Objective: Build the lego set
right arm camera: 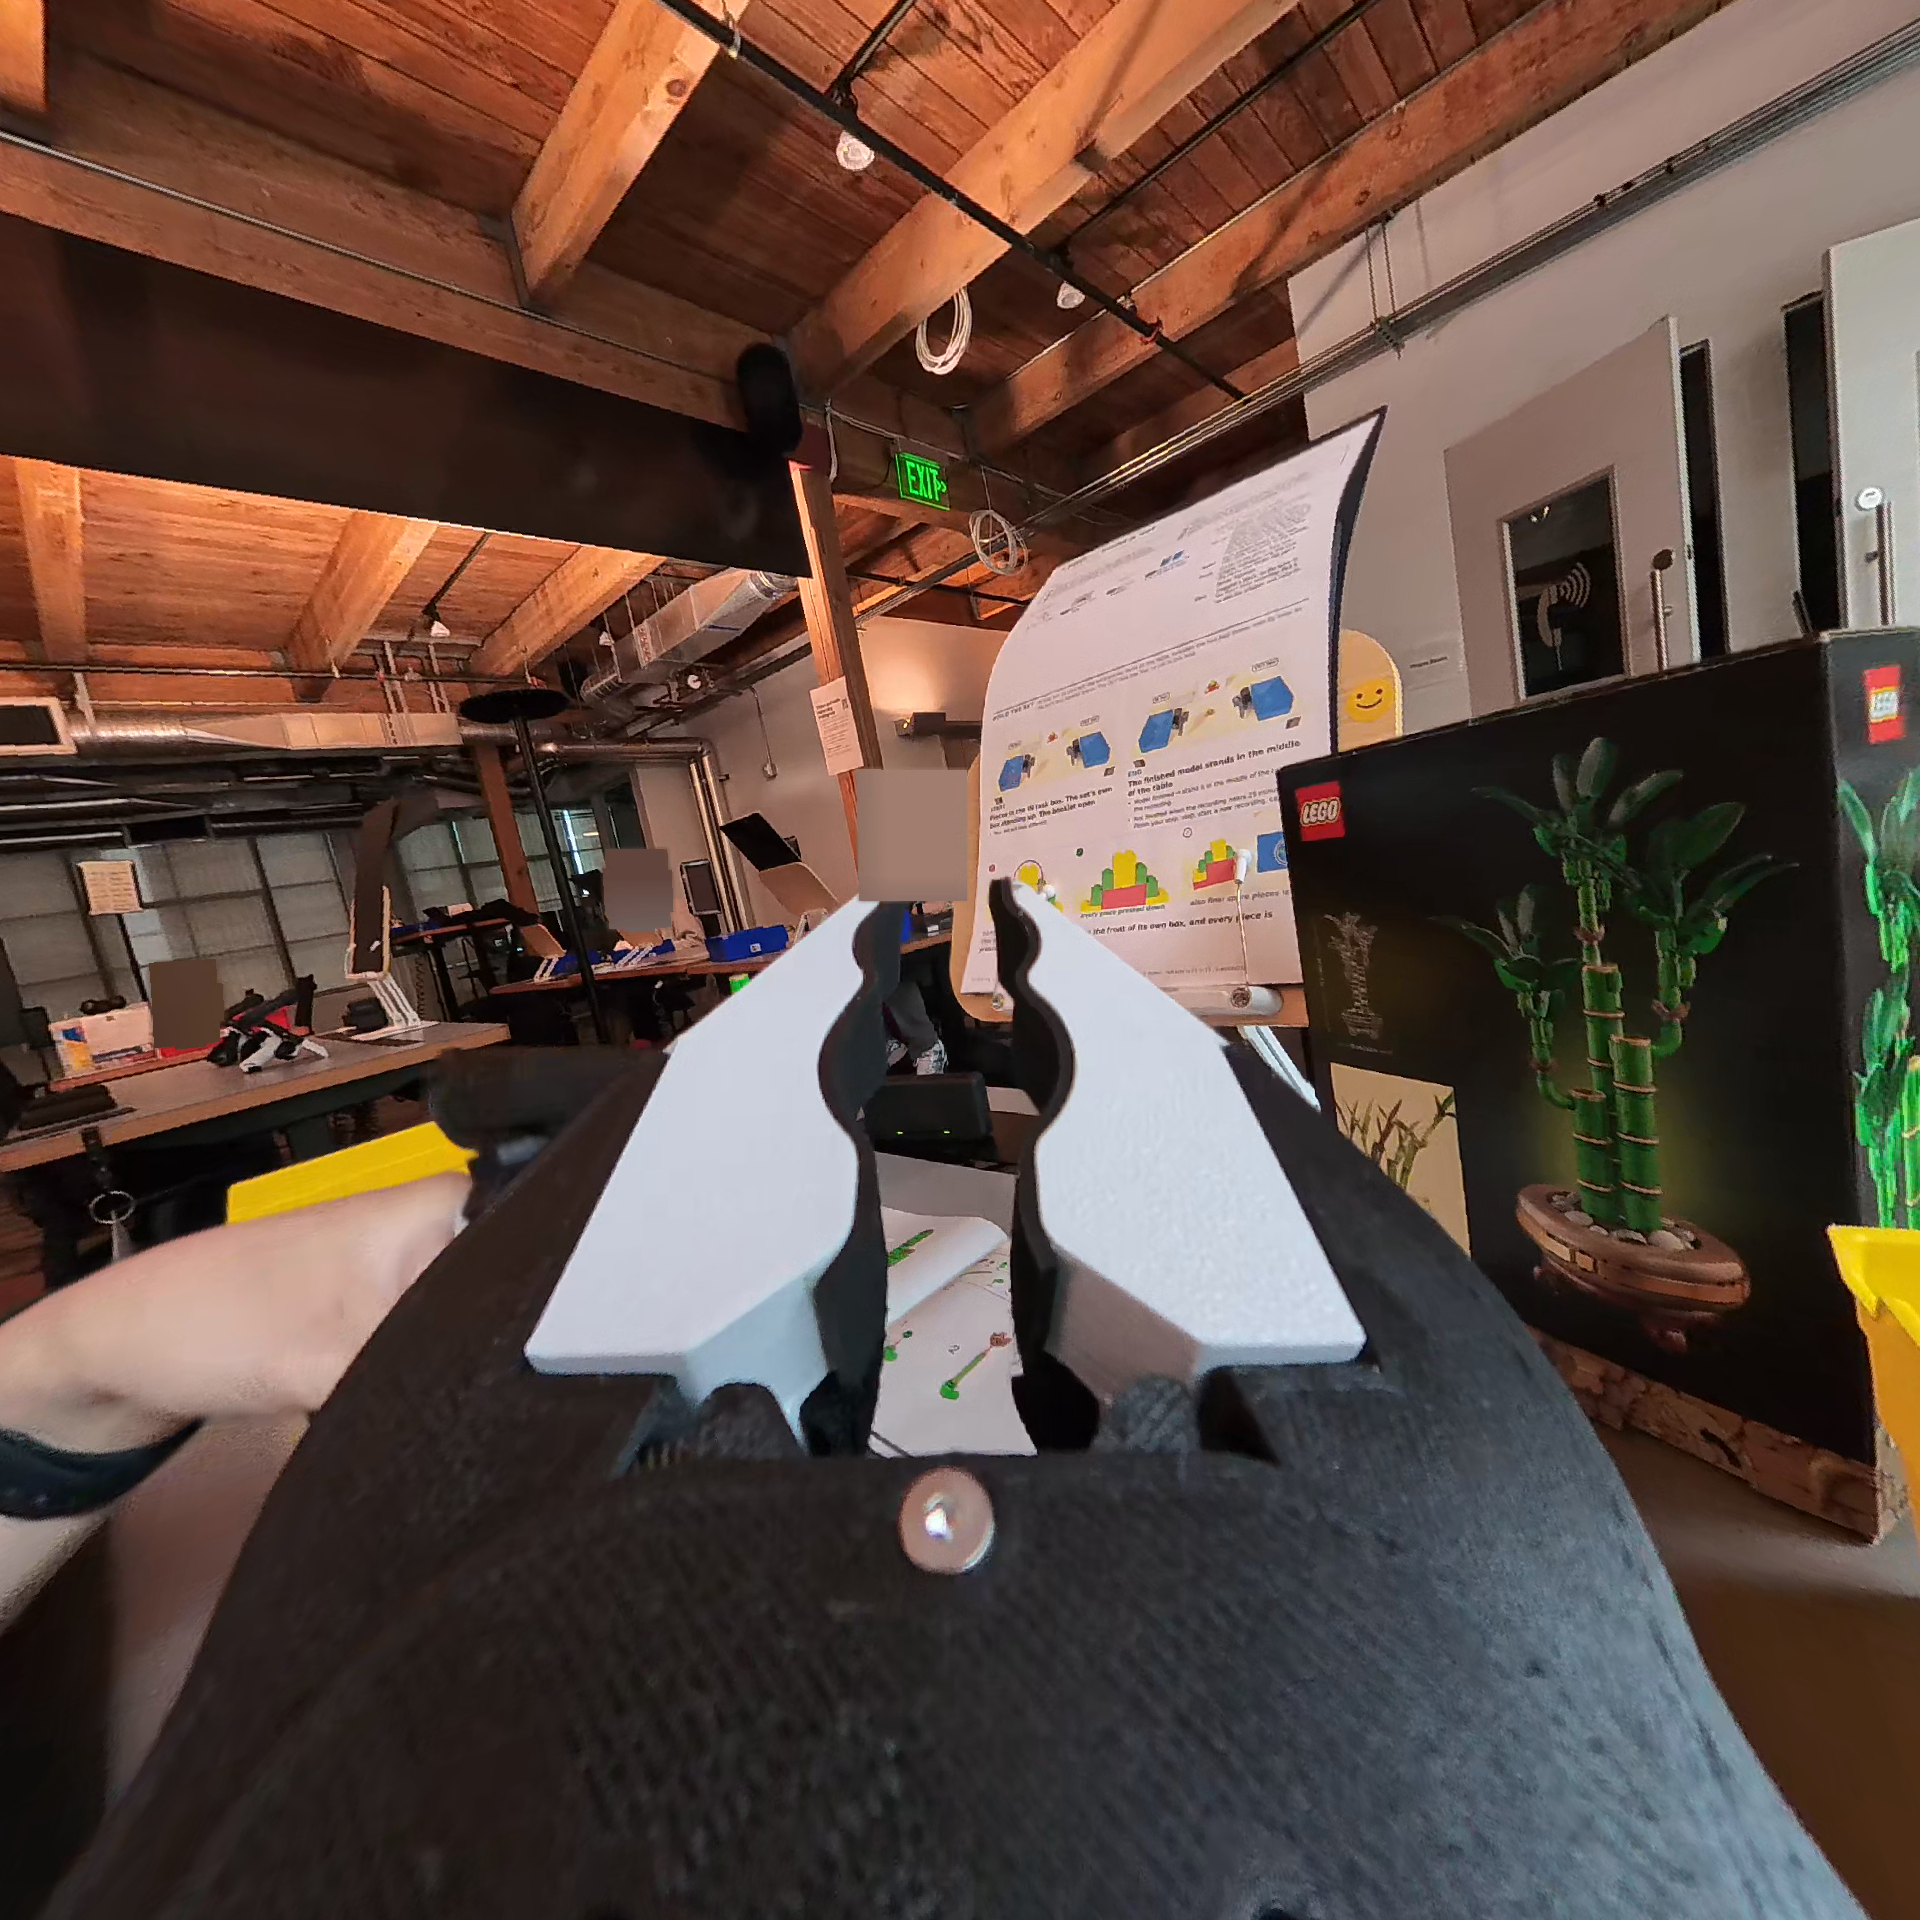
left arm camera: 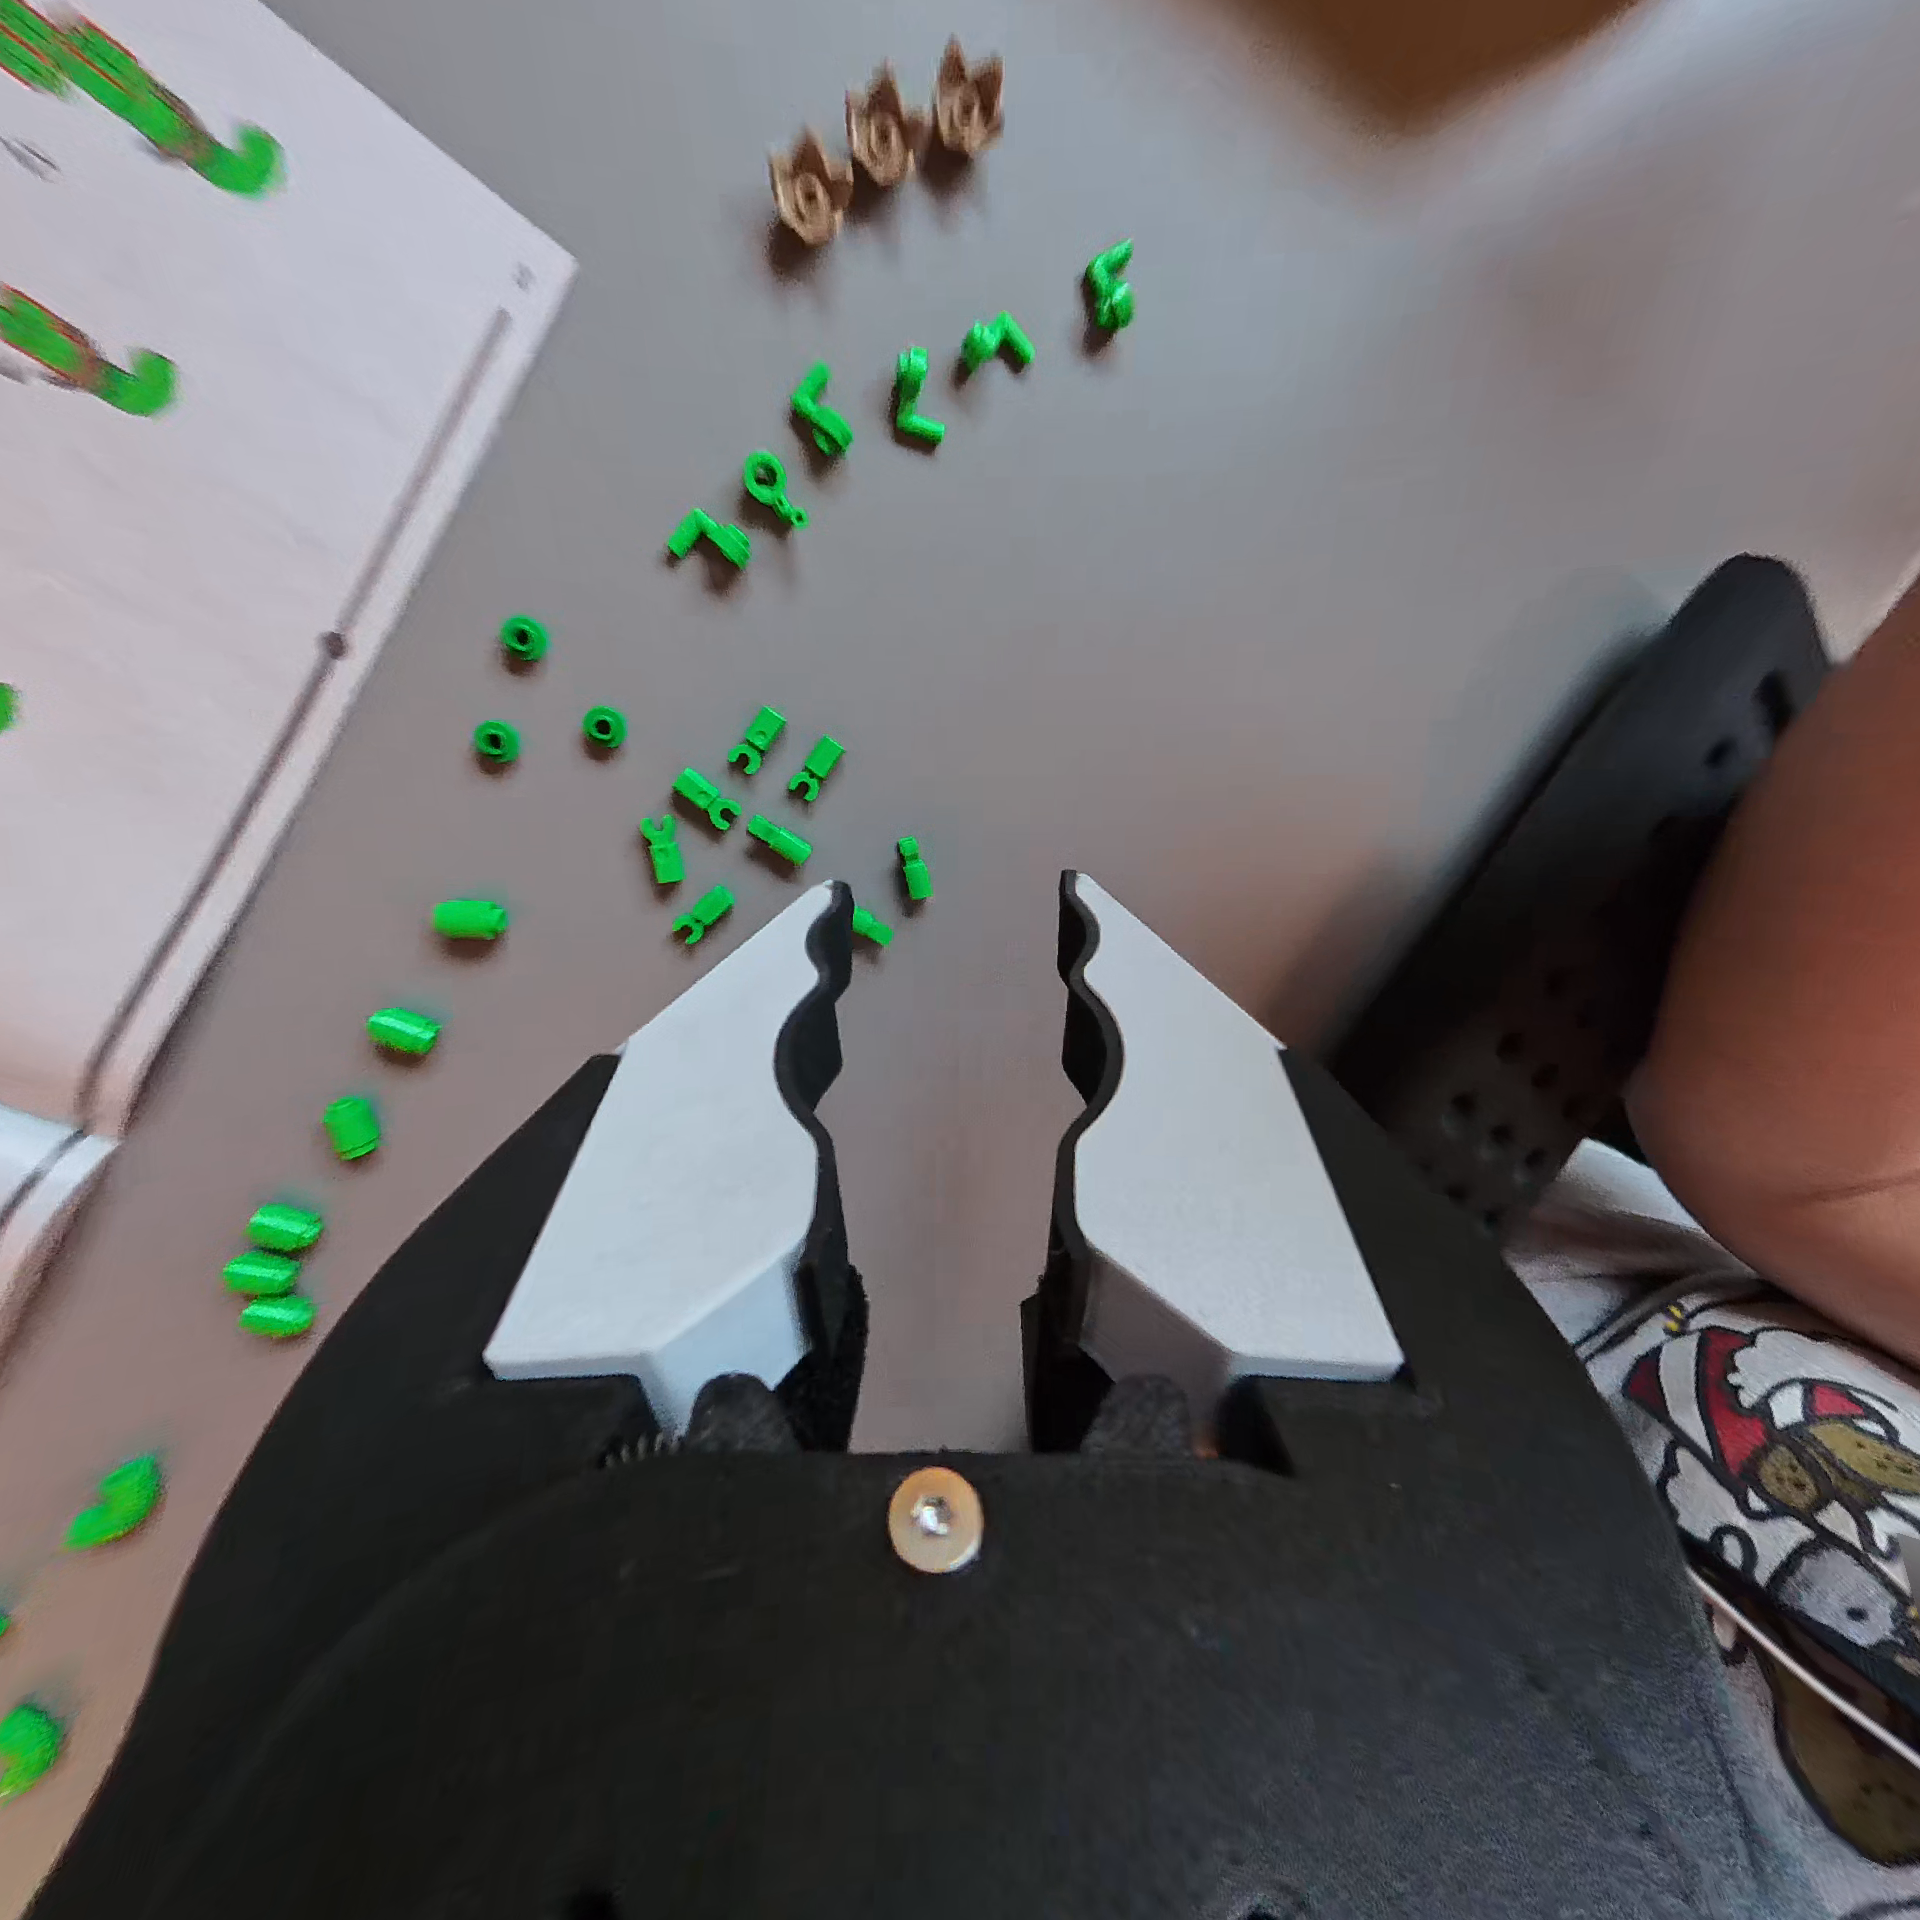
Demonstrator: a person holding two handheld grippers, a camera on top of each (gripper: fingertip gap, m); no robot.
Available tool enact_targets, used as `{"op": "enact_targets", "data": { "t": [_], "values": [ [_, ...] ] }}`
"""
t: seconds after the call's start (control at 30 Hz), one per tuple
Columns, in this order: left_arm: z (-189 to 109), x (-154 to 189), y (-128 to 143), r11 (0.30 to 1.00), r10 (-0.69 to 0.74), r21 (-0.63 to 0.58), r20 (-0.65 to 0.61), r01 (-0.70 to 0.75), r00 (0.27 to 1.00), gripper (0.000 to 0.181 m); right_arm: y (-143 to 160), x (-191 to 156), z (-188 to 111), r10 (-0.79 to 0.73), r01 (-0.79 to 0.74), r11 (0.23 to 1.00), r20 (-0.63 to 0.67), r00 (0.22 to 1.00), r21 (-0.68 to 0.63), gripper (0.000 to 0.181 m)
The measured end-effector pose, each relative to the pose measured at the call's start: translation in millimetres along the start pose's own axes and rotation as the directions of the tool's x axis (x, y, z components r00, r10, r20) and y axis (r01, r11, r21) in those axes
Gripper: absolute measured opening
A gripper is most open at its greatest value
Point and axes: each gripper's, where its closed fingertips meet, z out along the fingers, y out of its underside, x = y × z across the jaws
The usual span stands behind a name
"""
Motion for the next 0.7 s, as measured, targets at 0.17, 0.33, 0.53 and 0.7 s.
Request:
{"op": "enact_targets", "data": {
  "t": [0.17, 0.33, 0.53, 0.7],
  "values": [
    [-110.9, -14.3, -31.7, 0.937, 0.007, 0.349, 0.033, -0.018, 0.999, 0.027, -5.6, -0.4, -2.2, -0.037, 0.038, 0.999, -0.032, 0.999, 0.018, 0.016],
    [-265.3, -21.1, -38.0, 0.624, 0.044, 0.779, 0.044, -0.062, 0.998, 0.035, 12.3, 3.9, 6.5, -0.119, 0.111, 0.990, -0.085, 0.989, -0.086, 0.019],
    [-334.4, -55.0, 9.5, 0.313, 0.079, 0.945, 0.078, -0.099, 0.994, 0.041, 43.6, 7.9, 18.1, -0.249, 0.220, 0.941, -0.088, 0.964, -0.256, 0.024],
    [-367.3, -68.8, 25.4, 0.172, 0.185, 0.985, -0.056, 0.024, 0.981, 0.026, 42.8, -1.6, 28.0, -0.242, 0.226, 0.906, -0.001, 0.970, -0.357, 0.008]
  ]
}}
